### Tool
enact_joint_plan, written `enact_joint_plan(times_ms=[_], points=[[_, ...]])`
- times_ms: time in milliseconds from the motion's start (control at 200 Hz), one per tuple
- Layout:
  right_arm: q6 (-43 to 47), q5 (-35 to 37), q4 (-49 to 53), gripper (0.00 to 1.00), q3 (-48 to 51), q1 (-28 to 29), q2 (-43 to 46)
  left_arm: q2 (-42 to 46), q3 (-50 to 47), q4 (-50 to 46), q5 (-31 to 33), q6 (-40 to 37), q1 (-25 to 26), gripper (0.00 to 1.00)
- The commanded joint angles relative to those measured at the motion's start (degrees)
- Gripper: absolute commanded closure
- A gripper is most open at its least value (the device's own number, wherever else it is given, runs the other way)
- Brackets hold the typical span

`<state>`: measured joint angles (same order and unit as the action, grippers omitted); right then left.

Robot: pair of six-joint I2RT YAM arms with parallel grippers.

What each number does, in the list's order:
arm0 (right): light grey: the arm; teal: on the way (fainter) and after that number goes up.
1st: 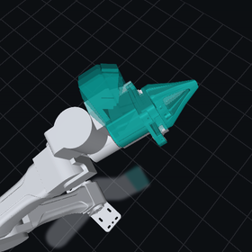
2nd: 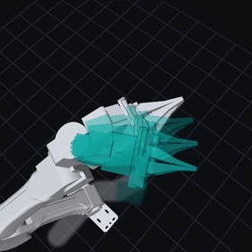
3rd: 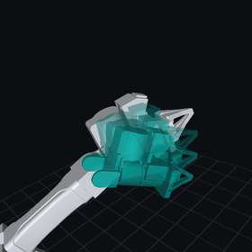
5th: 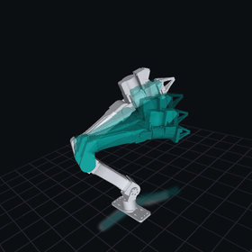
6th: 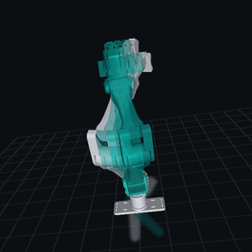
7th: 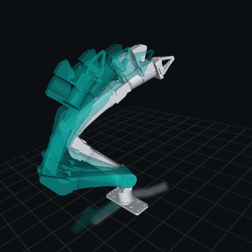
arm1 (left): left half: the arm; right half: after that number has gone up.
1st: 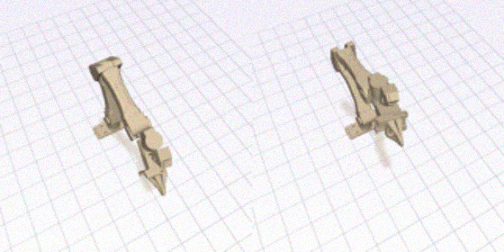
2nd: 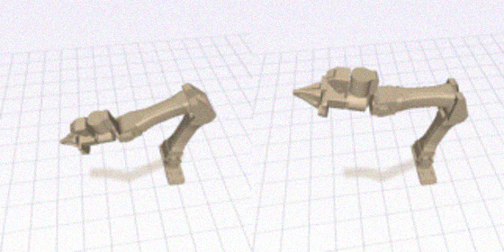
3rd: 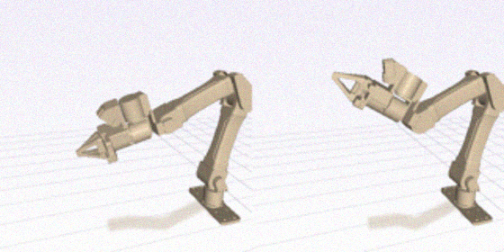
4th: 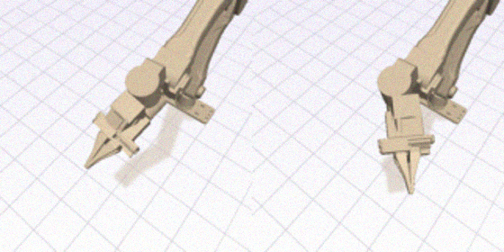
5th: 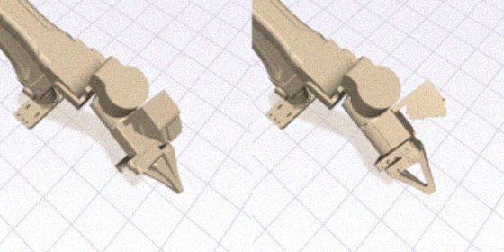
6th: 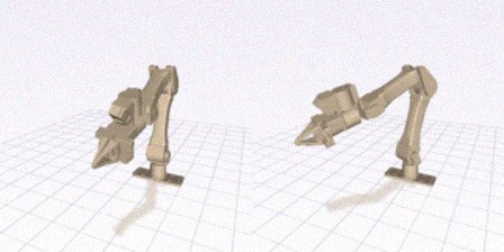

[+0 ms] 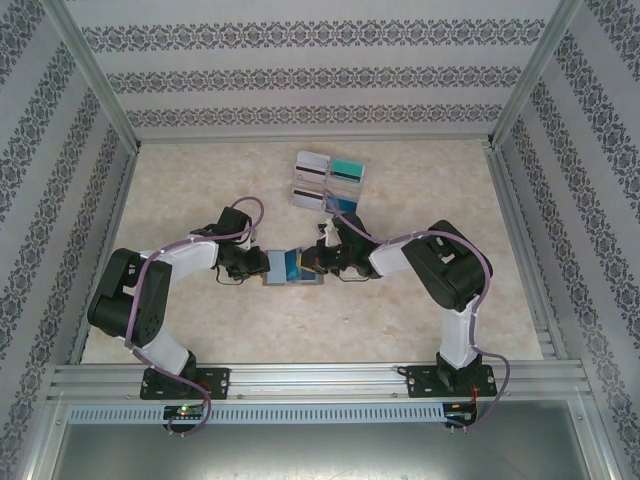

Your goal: Put the credit cards into the card holder

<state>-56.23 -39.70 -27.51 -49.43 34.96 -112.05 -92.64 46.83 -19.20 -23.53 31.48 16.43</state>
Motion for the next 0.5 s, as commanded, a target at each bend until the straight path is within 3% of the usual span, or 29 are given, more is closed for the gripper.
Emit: enact_joint_plan(times_ms=[0,190,495], points=[[-0.47,1.8,2.72,1.0,2.25,-0.5,2.48,-0.96,-0.78,-0.24,-0.18,-0.37,0.03,0.76],[0.49,2.66,3.67,1.0,4.74,-0.42,5.26,-0.81,-1.26,0.45,-0.38,0.13,0.04,0.76],[-0.02,1.87,2.2,1.0,1.61,0.46,1.37,-0.26,-1.98,1.35,-1.04,0.85,0.1,0.76]])
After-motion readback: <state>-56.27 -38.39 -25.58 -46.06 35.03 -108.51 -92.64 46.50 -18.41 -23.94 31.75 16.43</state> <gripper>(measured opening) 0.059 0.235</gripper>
